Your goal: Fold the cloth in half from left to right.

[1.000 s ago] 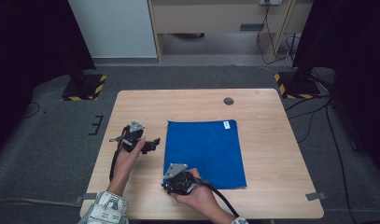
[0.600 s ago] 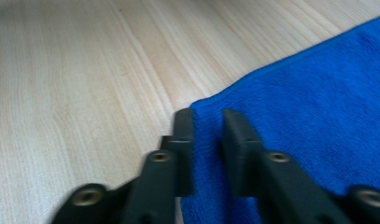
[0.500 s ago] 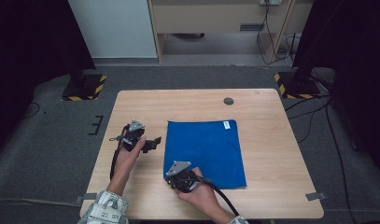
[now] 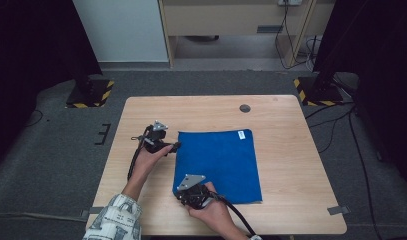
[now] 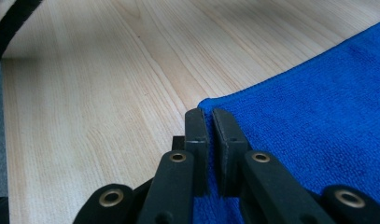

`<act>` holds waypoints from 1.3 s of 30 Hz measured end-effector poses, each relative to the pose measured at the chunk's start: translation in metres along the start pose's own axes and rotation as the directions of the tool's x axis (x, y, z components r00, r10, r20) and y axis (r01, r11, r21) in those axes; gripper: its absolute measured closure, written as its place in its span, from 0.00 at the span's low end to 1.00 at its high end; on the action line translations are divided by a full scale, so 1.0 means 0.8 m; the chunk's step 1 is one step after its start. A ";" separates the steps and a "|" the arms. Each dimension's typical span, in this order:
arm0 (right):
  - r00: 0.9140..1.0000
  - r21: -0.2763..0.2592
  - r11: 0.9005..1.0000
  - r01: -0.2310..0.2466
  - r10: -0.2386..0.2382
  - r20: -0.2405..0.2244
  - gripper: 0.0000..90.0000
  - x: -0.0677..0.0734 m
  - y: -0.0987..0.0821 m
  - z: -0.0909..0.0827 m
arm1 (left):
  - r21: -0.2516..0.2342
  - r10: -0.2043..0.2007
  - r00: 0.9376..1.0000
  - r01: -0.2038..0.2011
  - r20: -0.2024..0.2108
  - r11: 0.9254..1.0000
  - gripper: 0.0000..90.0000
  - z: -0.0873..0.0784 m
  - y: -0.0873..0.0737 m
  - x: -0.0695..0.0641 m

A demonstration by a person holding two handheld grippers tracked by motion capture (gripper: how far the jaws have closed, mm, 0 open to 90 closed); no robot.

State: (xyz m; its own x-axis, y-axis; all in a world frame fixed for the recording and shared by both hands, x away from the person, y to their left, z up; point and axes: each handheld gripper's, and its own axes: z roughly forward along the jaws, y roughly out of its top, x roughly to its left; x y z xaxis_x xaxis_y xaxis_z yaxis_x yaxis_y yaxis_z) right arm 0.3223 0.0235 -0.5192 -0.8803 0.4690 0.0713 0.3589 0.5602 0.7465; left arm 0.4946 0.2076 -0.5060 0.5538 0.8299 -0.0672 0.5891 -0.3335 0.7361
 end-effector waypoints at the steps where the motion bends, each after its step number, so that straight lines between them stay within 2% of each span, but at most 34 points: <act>1: 1.000 -0.004 1.000 0.000 0.000 0.000 0.95 0.000 0.000 0.000 | 0.007 -0.006 1.000 0.006 0.003 1.000 0.21 0.004 0.003 0.002; 3: 1.000 -0.010 1.000 -0.005 0.005 0.000 0.95 0.002 0.000 -0.002 | 0.005 0.003 1.000 -0.003 0.004 1.000 0.25 0.013 0.010 0.003; 6: 1.000 -0.010 1.000 -0.011 0.011 0.001 0.95 0.004 -0.001 -0.002 | 0.032 0.017 1.000 -0.017 0.013 0.999 0.27 0.025 0.019 0.004; 8: 1.000 -0.010 1.000 -0.006 0.006 0.004 0.95 0.006 -0.002 -0.002 | -0.003 0.012 1.000 -0.012 0.016 1.000 0.32 0.030 0.019 0.005; 9: 1.000 -0.010 1.000 -0.007 0.007 0.006 0.95 0.006 -0.003 -0.001 | -0.006 0.009 1.000 -0.009 0.019 1.000 0.33 0.033 0.019 0.005; 12: 1.000 -0.005 1.000 -0.011 0.011 0.012 0.95 0.007 -0.006 -0.001 | 0.026 0.015 1.000 -0.016 0.026 1.000 0.34 0.040 0.018 0.008; 18: 1.000 -0.005 1.000 -0.014 0.014 0.014 0.95 0.008 -0.007 0.000 | 0.049 0.010 0.999 -0.012 0.041 0.999 0.40 0.046 0.022 0.012; 19: 1.000 -0.005 1.000 -0.013 0.013 0.014 0.95 0.008 -0.007 0.000 | 0.065 0.006 0.999 -0.008 0.041 0.998 0.42 0.047 0.022 0.013; 20: 1.000 -0.002 1.000 -0.009 0.009 0.016 0.95 0.008 -0.007 0.000 | 0.071 0.004 0.999 -0.008 0.048 0.997 0.51 0.048 0.022 0.013; 22: 1.000 0.005 1.000 -0.005 0.005 0.017 0.95 0.009 -0.007 0.000 | 0.086 -0.007 0.998 0.001 0.069 0.996 0.57 0.050 0.022 0.011; 24: 1.000 0.001 1.000 -0.005 0.005 0.019 0.95 0.009 -0.007 -0.001 | 0.106 0.001 0.998 -0.008 0.069 0.994 0.67 0.052 0.021 0.009; 28: 1.000 -0.006 1.000 0.000 0.000 0.020 0.95 0.008 -0.006 -0.006 | 0.084 -0.008 0.996 0.001 0.085 0.996 0.87 0.050 0.023 0.007; 31: 1.000 -0.012 1.000 0.000 0.000 0.026 0.95 0.008 -0.005 -0.009 | 0.052 -0.006 0.995 0.001 0.095 0.999 0.97 0.043 0.028 0.005; 34: 0.999 -0.019 1.000 -0.001 0.002 0.033 0.95 0.010 -0.004 -0.012 | 0.029 -0.005 0.996 0.002 0.087 1.000 0.98 0.036 0.032 0.003; 39: 0.999 -0.032 0.999 -0.004 0.006 0.047 0.95 0.012 0.000 -0.015 | 0.004 -0.030 0.995 0.030 0.091 1.000 0.98 0.026 0.038 0.006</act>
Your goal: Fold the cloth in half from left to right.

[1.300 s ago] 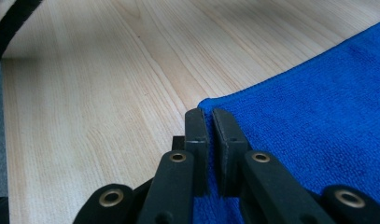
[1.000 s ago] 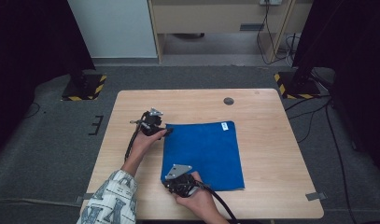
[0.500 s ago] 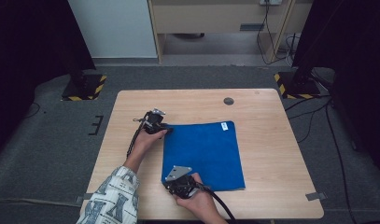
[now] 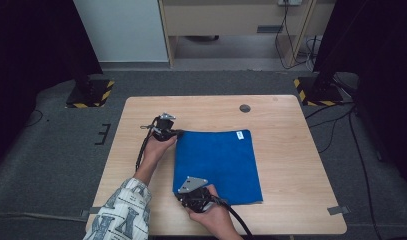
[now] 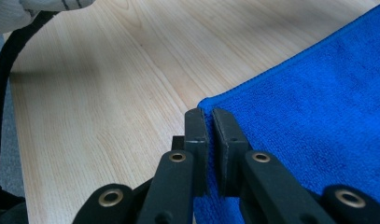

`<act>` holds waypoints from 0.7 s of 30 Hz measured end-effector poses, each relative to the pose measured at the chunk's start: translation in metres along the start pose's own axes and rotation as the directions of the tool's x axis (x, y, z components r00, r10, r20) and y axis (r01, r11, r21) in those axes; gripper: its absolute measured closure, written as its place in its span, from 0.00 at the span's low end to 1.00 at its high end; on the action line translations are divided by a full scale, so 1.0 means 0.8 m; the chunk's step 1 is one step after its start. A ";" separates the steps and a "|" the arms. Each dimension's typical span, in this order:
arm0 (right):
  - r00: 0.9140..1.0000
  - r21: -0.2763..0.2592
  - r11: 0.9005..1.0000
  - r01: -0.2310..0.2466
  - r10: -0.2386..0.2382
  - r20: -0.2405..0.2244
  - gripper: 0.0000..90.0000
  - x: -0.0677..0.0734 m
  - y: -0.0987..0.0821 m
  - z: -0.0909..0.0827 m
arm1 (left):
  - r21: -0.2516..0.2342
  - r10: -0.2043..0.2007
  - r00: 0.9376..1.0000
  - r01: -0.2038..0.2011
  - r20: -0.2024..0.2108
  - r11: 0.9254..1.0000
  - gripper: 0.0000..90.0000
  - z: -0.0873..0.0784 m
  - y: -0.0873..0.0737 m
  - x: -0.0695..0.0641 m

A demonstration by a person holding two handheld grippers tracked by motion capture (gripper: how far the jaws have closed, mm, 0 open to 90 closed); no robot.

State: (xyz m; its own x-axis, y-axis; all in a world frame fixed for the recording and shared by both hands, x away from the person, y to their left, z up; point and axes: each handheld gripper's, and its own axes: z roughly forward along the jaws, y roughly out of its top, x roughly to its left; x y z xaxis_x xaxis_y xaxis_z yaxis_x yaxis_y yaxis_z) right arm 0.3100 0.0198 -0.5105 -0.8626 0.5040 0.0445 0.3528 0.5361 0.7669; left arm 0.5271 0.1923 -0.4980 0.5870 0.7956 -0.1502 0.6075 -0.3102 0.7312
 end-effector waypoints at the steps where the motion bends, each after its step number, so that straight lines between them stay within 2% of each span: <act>1: 1.000 -0.004 1.000 0.004 -0.004 0.000 0.95 0.000 0.001 -0.001 | -0.004 -0.001 1.000 0.001 -0.002 1.000 0.98 -0.002 0.001 0.000; 4: 1.000 -0.012 1.000 0.005 -0.005 0.005 0.96 0.002 0.005 -0.004 | -0.015 -0.004 1.000 0.004 -0.004 1.000 0.98 -0.008 0.003 -0.003; 6: 1.000 -0.015 1.000 -0.001 0.001 0.010 0.96 0.003 0.007 -0.006 | -0.019 0.007 1.000 -0.008 -0.007 1.000 0.98 -0.012 0.006 -0.006; 13: 1.000 -0.029 1.000 0.009 -0.008 0.021 0.96 0.008 0.013 -0.014 | -0.011 0.016 1.000 -0.016 -0.018 1.000 0.98 -0.021 0.014 -0.012; 21: 0.999 -0.040 0.999 0.013 -0.011 0.031 0.97 0.015 0.017 -0.018 | -0.018 0.007 1.000 -0.007 -0.015 1.000 0.98 -0.025 0.022 -0.004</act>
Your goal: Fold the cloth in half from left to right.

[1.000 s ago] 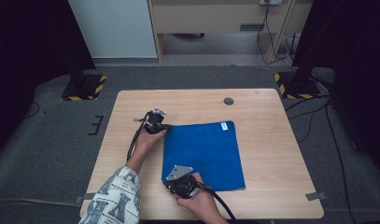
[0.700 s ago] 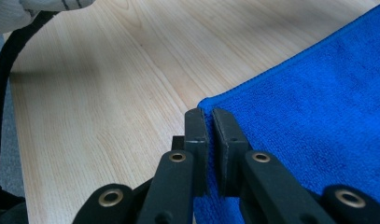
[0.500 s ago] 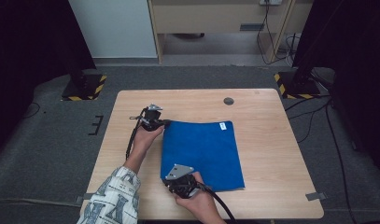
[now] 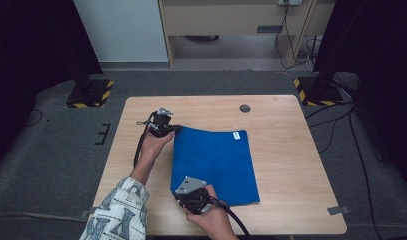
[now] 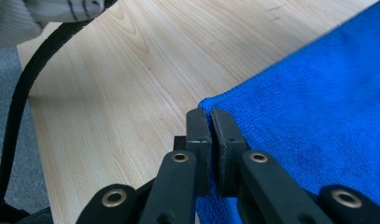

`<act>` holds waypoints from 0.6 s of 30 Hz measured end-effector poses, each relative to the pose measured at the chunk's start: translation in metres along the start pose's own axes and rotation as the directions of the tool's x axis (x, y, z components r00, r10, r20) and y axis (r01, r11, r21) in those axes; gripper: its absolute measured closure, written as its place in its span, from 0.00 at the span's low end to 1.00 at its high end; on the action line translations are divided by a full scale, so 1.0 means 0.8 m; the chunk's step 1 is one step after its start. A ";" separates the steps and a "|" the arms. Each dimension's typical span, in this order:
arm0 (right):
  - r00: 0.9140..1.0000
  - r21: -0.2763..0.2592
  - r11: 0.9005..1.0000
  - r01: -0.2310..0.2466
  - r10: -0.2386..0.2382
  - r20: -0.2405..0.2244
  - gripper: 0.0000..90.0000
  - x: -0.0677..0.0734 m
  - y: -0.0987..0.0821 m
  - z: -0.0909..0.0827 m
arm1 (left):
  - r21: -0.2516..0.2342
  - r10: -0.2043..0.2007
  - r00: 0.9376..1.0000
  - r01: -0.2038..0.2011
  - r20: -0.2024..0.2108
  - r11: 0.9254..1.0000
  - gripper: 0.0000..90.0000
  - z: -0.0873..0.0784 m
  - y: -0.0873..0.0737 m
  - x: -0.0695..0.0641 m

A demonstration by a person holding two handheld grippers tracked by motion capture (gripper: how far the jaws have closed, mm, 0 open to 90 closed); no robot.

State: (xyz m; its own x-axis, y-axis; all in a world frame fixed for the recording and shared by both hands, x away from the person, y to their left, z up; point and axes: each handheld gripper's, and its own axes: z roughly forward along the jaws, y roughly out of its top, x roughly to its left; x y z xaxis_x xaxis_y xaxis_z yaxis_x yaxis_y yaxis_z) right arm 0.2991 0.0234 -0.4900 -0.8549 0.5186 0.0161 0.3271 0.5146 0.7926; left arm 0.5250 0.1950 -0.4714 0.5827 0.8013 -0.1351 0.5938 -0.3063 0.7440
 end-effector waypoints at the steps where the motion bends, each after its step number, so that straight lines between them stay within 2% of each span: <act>1: 1.000 -0.003 1.000 0.003 -0.003 0.004 0.97 0.000 0.000 -0.001 | 0.001 -0.006 1.000 0.006 0.004 1.000 0.98 0.001 0.001 0.000; 7: 1.000 -0.004 1.000 -0.005 0.005 0.006 0.97 -0.002 0.002 -0.004 | 0.001 0.005 1.000 -0.005 0.001 1.000 0.98 0.002 0.002 -0.003; 18: 1.000 -0.015 1.000 0.011 -0.011 0.003 0.97 0.011 0.016 0.007 | 0.003 0.008 1.000 -0.008 -0.007 1.000 0.98 -0.017 -0.001 0.013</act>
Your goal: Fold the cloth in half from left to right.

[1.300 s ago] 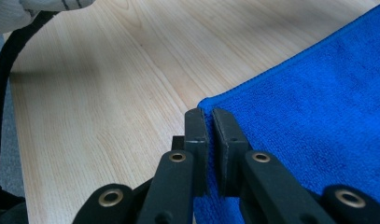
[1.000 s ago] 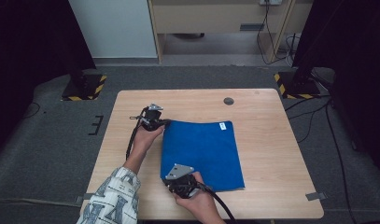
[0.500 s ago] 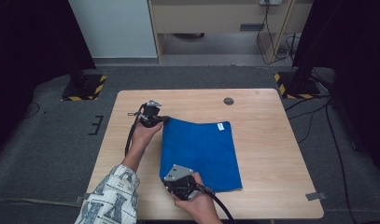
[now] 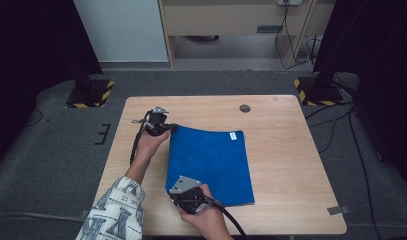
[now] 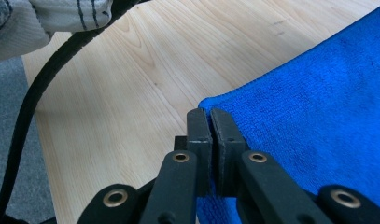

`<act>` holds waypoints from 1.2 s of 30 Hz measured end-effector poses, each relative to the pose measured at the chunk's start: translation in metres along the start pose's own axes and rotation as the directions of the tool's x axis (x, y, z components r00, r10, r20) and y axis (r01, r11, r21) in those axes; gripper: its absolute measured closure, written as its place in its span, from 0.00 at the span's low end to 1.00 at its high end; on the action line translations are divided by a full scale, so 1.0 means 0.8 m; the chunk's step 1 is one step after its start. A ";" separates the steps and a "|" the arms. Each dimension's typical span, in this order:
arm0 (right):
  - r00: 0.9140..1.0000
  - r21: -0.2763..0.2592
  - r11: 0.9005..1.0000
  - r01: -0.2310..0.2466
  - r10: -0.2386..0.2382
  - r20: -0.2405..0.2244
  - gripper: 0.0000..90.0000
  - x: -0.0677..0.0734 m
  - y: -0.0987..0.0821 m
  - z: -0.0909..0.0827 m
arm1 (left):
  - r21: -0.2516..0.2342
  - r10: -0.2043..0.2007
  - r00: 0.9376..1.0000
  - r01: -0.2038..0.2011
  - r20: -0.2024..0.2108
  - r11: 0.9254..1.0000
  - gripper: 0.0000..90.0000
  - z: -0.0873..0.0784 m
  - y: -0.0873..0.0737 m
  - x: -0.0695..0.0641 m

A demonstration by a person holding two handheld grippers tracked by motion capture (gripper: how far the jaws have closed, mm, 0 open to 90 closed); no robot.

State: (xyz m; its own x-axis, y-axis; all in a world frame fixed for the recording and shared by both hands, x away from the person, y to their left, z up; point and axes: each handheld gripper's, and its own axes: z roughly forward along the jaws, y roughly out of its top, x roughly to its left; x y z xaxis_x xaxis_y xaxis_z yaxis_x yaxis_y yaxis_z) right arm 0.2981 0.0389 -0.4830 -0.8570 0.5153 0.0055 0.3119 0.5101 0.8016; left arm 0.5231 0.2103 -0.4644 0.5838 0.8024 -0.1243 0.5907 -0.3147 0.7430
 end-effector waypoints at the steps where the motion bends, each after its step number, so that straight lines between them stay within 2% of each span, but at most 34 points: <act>1: 1.000 0.000 1.000 0.002 -0.002 0.003 0.97 0.002 0.002 0.001 | -0.002 0.001 1.000 -0.001 -0.001 1.000 0.98 -0.001 0.000 0.001; 12: 1.000 -0.016 1.000 0.009 -0.009 -0.012 0.97 0.013 0.017 0.009 | -0.001 -0.006 1.000 0.006 -0.010 1.000 0.98 -0.016 -0.005 0.015; 20: 1.000 -0.015 1.000 0.010 -0.011 -0.025 0.97 0.021 0.021 0.018 | 0.009 0.006 1.000 -0.006 -0.021 1.000 0.98 -0.028 -0.011 0.024; 25: 0.999 -0.021 1.000 0.012 -0.013 -0.038 0.97 0.029 0.027 0.027 | 0.007 -0.012 1.000 0.012 -0.027 1.000 0.98 -0.038 -0.018 0.036; 32: 0.998 -0.046 0.999 -0.017 0.014 -0.068 0.97 0.039 0.039 0.038 | -0.005 -0.015 0.999 0.015 -0.037 1.000 0.98 -0.060 -0.022 0.043; 36: 0.998 -0.075 0.996 -0.042 0.038 -0.049 0.97 0.038 0.040 0.037 | 0.001 -0.016 0.999 0.016 -0.037 1.000 0.98 -0.059 -0.020 0.044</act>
State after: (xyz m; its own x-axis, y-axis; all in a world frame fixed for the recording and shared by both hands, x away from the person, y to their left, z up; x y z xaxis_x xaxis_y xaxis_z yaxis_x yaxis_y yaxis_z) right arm 0.2948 0.0916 -0.4748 -0.8635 0.5000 0.0655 0.3157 0.4347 0.8435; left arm 0.5078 0.2679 -0.4495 0.5531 0.8256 -0.1117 0.6008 -0.3024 0.7400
